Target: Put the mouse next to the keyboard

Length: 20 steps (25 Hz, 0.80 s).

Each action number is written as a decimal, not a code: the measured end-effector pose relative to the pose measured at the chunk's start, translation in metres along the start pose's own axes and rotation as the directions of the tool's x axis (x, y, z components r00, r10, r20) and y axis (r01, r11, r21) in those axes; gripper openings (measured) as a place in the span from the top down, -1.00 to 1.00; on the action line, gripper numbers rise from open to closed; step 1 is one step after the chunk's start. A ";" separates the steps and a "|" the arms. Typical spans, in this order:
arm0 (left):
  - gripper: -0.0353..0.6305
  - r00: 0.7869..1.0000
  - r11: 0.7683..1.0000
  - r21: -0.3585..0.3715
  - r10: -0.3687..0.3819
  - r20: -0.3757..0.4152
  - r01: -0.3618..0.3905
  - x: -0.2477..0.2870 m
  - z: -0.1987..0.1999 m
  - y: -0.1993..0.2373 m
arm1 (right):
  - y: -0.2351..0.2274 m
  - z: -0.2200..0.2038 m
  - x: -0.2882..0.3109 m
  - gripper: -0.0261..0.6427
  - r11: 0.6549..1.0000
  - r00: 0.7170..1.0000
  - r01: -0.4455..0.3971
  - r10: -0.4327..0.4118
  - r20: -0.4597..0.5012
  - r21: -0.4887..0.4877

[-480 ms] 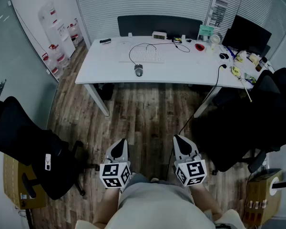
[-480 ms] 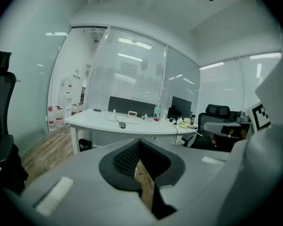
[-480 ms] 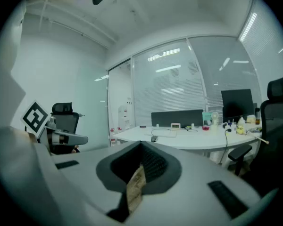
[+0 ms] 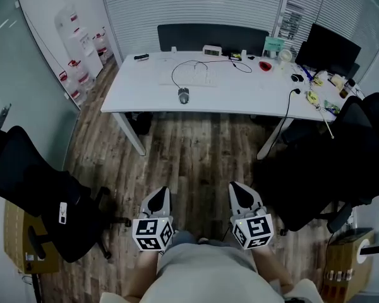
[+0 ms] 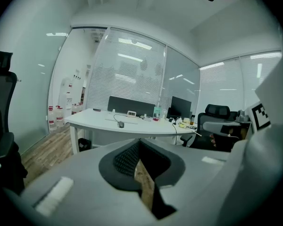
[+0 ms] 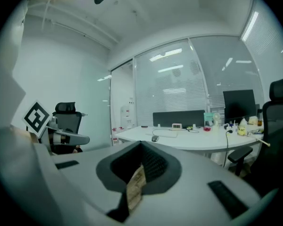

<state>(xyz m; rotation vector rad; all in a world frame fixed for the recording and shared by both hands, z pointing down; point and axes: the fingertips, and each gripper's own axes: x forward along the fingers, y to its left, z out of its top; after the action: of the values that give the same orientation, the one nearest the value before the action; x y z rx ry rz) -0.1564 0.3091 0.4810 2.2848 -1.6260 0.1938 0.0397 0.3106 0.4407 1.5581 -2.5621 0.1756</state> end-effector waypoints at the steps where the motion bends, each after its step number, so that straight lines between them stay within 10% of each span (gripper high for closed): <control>1: 0.86 1.000 1.000 0.002 0.000 0.000 0.000 0.000 0.000 -0.002 | -0.001 -0.001 -0.001 0.92 1.000 1.000 -0.003 0.003 -0.004 -0.002; 7: 0.66 1.000 1.000 0.017 -0.006 0.005 0.006 0.001 0.002 -0.009 | 0.000 -0.006 -0.001 0.91 0.999 0.999 -0.032 0.032 -0.030 -0.011; 20: -0.11 0.996 0.996 -0.009 -0.083 0.038 0.084 0.042 0.023 -0.003 | -0.022 -0.001 0.037 -0.13 0.994 0.998 -0.063 0.062 0.015 0.088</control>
<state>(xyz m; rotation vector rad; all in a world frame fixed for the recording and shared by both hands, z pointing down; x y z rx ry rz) -0.1410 0.2643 0.4719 2.3567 -1.5418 0.1234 0.0422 0.2683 0.4491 1.5138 -2.6482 0.2912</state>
